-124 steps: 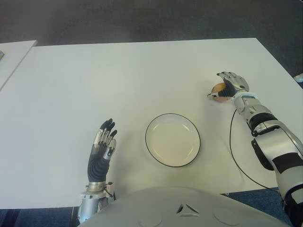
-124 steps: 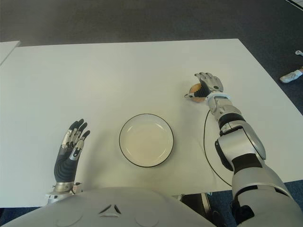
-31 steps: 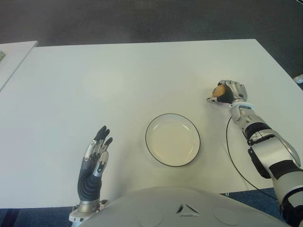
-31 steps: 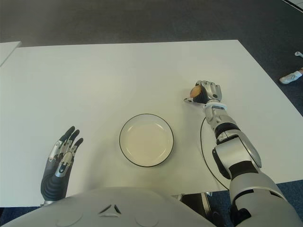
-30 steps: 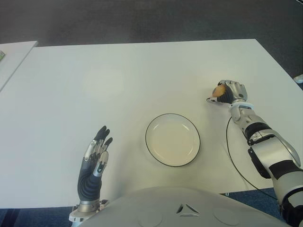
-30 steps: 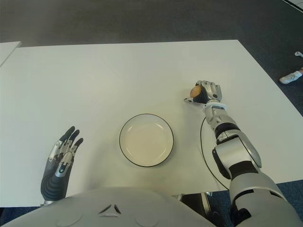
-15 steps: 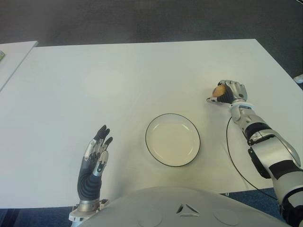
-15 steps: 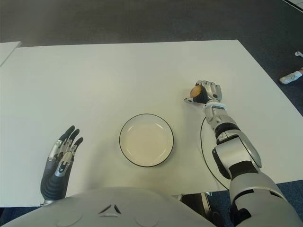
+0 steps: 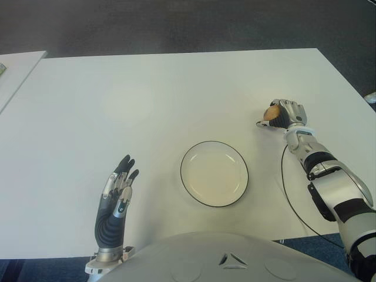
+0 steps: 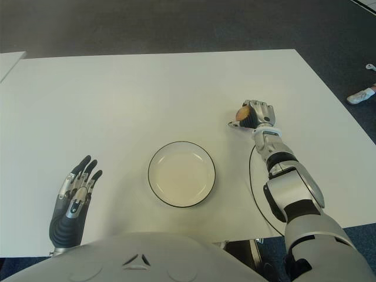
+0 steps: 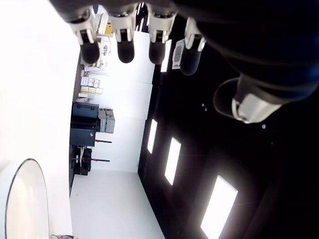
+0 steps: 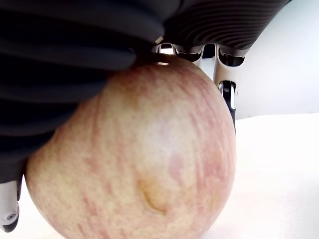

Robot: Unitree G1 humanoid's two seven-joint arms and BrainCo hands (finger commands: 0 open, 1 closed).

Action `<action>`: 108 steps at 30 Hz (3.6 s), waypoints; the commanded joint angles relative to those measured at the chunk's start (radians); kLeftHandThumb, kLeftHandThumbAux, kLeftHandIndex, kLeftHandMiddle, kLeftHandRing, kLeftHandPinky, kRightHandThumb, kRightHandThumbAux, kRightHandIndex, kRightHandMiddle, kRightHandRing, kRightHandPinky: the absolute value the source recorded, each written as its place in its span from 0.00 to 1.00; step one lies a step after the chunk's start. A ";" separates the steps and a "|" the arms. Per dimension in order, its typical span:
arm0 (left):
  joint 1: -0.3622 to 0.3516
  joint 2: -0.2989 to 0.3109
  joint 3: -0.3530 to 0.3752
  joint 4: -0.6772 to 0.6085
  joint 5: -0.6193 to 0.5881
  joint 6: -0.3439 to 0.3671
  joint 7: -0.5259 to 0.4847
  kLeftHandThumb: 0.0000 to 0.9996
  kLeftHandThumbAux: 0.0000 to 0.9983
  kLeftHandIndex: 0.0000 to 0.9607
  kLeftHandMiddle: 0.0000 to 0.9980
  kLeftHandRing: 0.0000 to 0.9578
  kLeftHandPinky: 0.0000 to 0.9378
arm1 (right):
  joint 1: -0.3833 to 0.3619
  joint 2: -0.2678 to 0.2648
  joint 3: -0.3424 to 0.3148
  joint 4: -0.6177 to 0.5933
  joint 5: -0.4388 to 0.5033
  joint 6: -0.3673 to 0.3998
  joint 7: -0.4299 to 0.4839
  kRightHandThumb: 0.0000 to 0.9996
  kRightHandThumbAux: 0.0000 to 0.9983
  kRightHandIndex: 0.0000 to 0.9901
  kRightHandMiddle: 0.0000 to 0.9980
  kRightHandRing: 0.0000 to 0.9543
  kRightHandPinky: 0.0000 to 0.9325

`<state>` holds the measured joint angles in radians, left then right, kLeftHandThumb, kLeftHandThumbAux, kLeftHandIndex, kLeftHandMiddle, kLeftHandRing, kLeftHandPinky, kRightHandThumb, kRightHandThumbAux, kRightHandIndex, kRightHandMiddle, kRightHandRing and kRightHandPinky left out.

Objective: Put the apples into the plate.

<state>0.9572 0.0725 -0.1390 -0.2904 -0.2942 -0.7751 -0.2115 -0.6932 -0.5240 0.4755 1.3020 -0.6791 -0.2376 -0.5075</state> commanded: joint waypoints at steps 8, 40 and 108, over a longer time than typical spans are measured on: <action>0.000 0.001 -0.009 -0.015 0.000 0.023 -0.008 0.11 0.43 0.16 0.06 0.01 0.00 | -0.019 -0.014 0.002 0.008 -0.007 -0.047 0.005 0.53 0.76 0.75 0.84 0.84 0.81; 0.001 -0.011 -0.021 -0.019 0.021 0.027 0.001 0.11 0.43 0.16 0.06 0.01 0.00 | -0.063 -0.055 0.003 -0.142 -0.019 -0.184 -0.006 0.54 0.76 0.80 0.87 0.87 0.88; 0.036 -0.010 -0.035 -0.224 0.167 0.308 0.084 0.18 0.33 0.11 0.00 0.00 0.02 | 0.373 0.032 -0.037 -1.328 -0.183 -0.116 0.368 0.56 0.78 0.78 0.84 0.86 0.87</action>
<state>0.9981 0.0648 -0.1732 -0.5280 -0.1371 -0.4866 -0.1407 -0.3377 -0.4872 0.4565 0.0115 -0.8489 -0.3563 -0.1491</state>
